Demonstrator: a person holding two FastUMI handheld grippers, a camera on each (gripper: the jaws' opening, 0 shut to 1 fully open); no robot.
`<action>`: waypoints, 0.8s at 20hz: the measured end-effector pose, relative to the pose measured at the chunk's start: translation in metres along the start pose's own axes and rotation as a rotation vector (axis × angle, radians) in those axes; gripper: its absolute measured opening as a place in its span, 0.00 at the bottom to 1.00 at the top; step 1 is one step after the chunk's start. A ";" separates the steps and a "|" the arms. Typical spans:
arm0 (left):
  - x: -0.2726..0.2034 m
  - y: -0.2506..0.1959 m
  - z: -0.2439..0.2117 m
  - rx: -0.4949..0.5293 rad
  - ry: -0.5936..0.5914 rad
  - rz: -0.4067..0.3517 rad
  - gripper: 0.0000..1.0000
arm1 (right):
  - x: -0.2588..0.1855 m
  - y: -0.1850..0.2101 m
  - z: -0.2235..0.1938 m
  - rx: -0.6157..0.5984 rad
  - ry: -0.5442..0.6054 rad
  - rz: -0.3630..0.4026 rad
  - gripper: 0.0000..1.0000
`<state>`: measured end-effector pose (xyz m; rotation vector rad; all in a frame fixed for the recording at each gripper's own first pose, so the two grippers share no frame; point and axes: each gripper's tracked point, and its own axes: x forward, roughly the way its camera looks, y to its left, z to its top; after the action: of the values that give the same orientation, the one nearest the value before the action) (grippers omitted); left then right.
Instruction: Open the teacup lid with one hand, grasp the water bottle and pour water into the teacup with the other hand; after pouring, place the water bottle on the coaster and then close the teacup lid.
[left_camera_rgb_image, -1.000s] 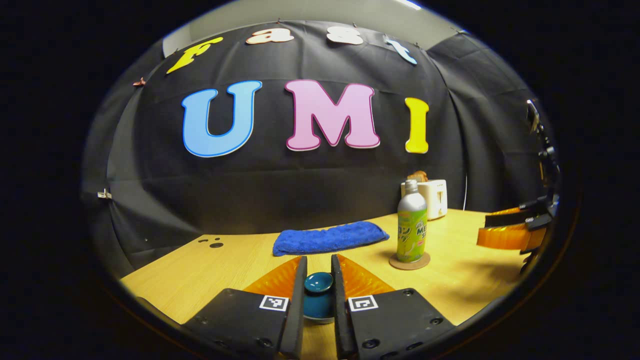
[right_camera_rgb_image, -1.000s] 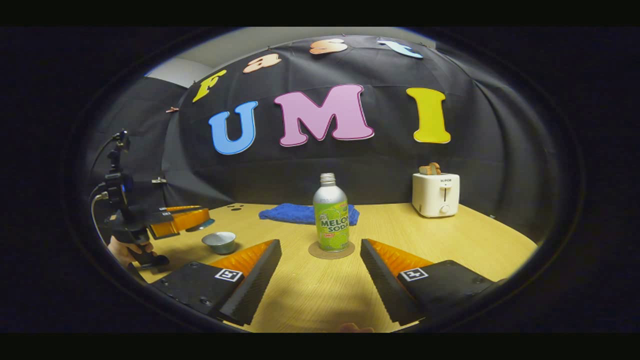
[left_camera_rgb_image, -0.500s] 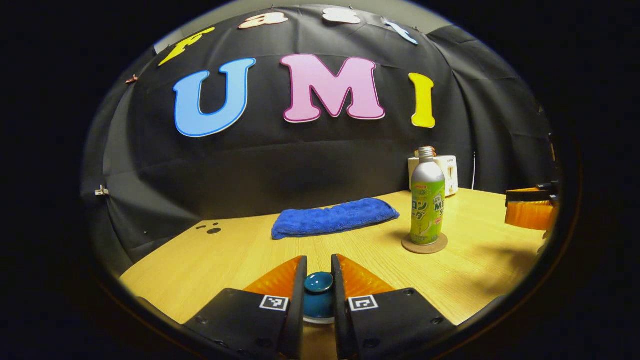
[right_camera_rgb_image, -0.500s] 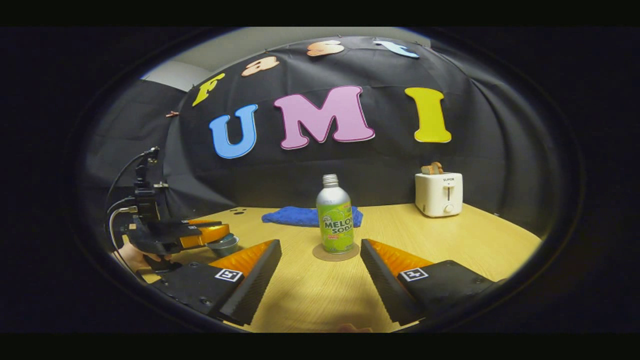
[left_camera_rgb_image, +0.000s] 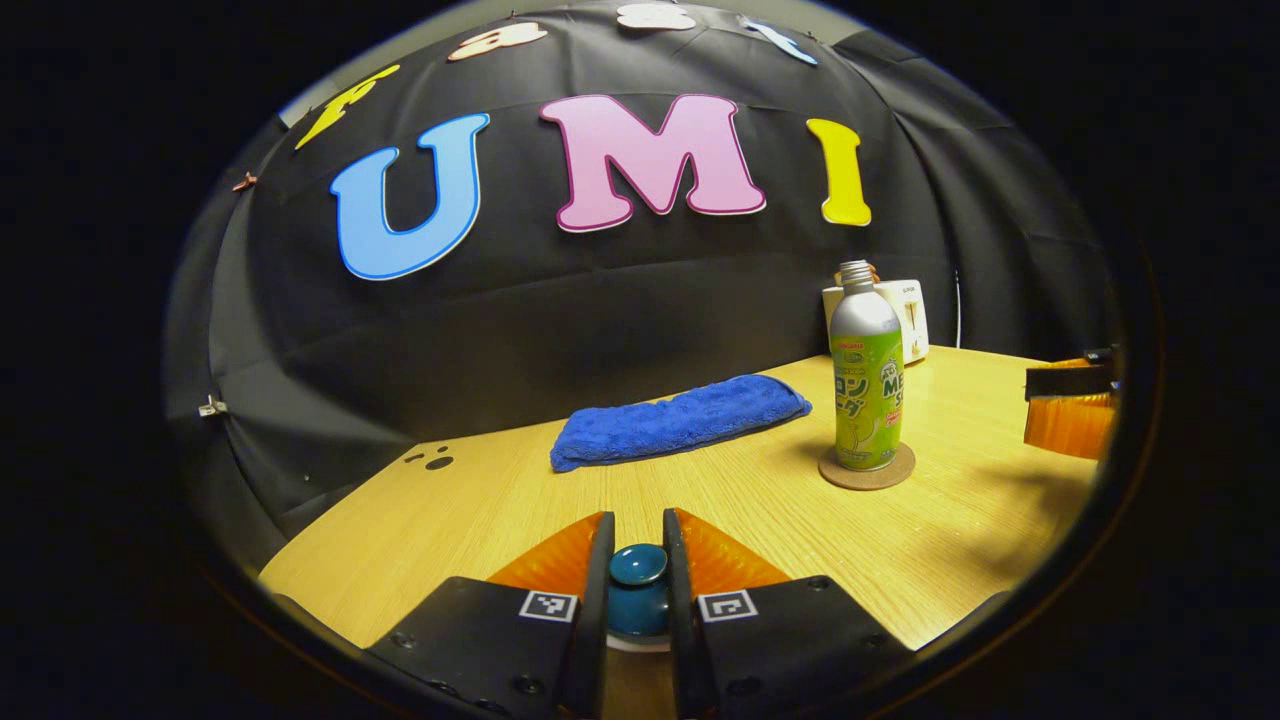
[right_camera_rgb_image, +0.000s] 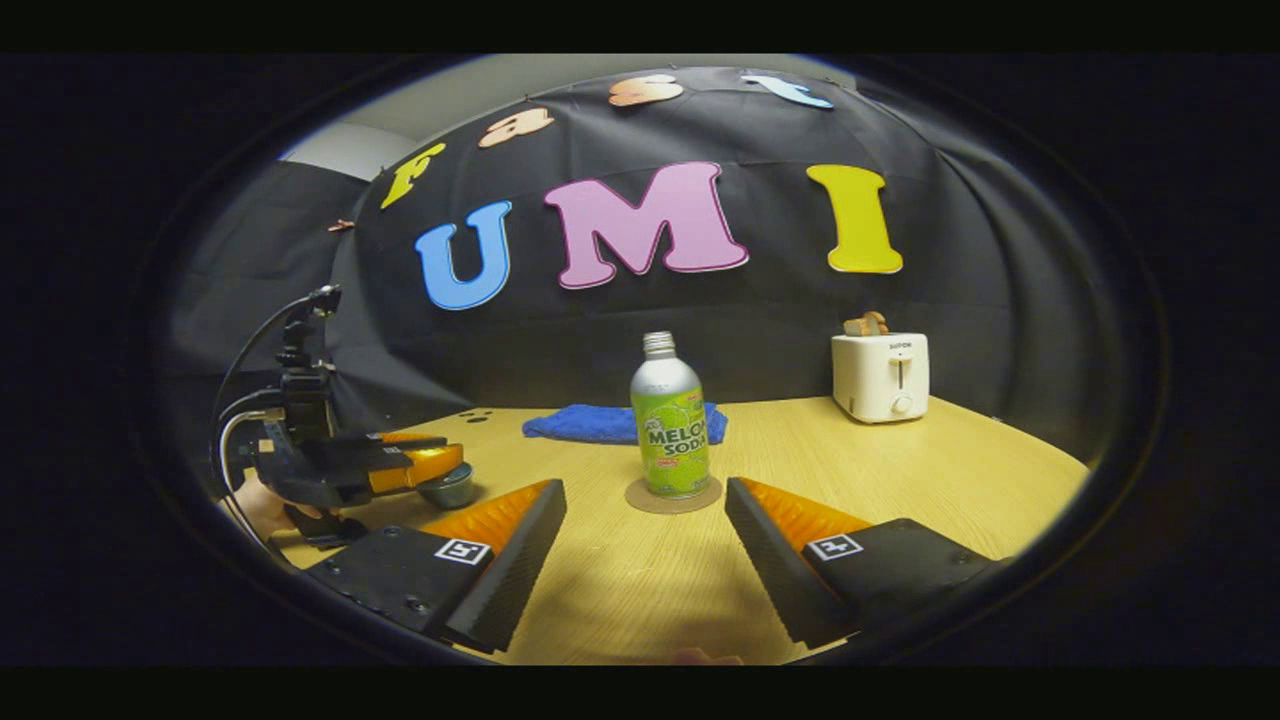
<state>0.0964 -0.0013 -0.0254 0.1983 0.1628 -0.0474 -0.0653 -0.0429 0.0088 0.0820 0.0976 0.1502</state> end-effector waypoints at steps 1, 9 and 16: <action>0.000 0.000 -0.001 0.001 0.008 -0.001 0.32 | 0.000 0.001 0.001 -0.005 -0.002 0.001 0.98; 0.001 0.001 -0.003 0.007 0.022 0.001 0.33 | -0.002 0.004 0.002 -0.052 -0.018 0.003 0.98; -0.014 0.006 -0.002 -0.052 -0.005 0.013 0.75 | -0.003 0.001 0.005 -0.069 -0.031 -0.013 0.99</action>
<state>0.0822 0.0052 -0.0241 0.1471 0.1573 -0.0312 -0.0681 -0.0424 0.0140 0.0151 0.0616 0.1395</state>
